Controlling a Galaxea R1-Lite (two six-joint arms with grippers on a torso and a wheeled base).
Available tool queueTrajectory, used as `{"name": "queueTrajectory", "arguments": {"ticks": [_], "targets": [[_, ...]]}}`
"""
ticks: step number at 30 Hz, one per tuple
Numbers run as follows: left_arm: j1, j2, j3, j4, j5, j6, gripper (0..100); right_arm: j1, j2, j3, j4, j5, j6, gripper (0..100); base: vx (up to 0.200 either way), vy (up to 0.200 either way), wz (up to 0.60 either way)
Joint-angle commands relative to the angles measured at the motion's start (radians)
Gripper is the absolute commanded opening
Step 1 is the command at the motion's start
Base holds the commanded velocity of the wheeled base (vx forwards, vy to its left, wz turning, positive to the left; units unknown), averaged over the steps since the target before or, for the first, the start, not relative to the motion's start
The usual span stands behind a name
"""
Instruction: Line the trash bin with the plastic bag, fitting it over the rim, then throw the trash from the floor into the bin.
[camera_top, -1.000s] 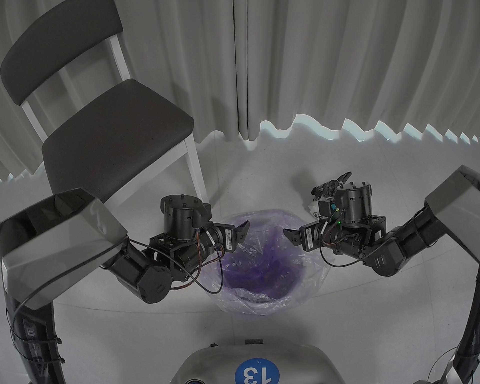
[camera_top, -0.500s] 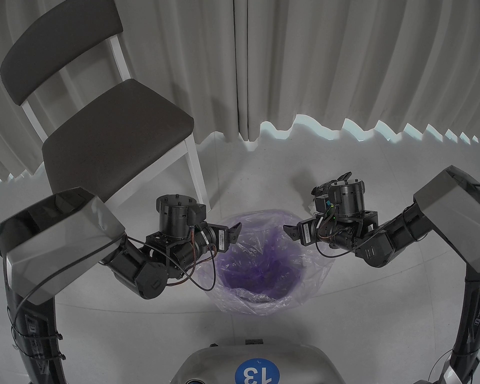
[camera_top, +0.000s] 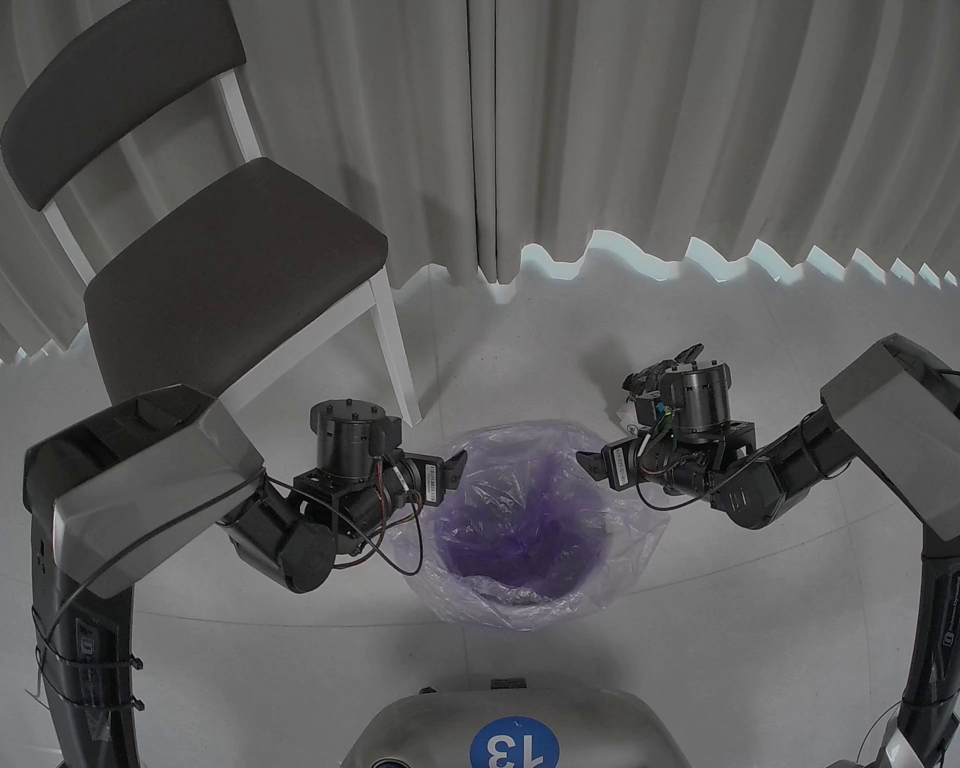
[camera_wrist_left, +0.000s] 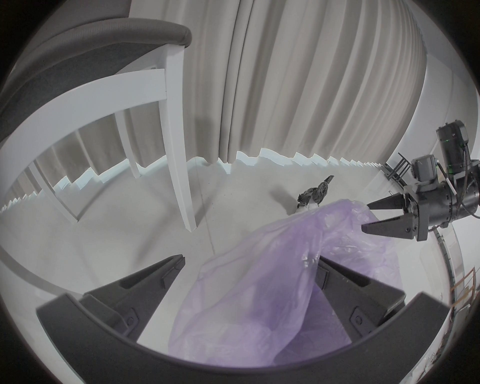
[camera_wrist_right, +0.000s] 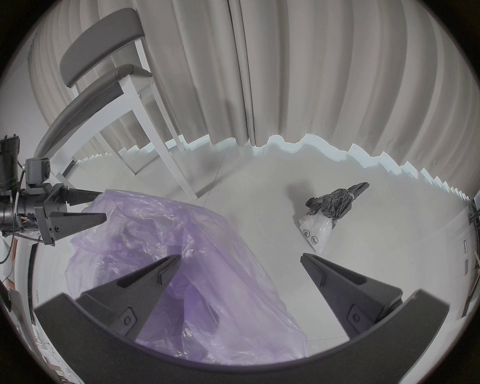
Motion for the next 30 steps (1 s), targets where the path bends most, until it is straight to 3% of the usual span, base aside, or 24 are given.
{"name": "queueTrajectory", "arguments": {"ticks": [1, 30], "targets": [[0.039, 0.008, -0.017, -0.002, -0.001, 0.008, 100, -0.033, 0.028, -0.025, -0.001, 0.000, -0.019, 100, 0.000, 0.000, 0.00], [0.085, 0.149, -0.108, -0.026, -0.004, 0.018, 100, -0.067, 0.174, -0.177, 0.032, 0.001, -0.020, 100, 0.000, 0.000, 0.00]]}}
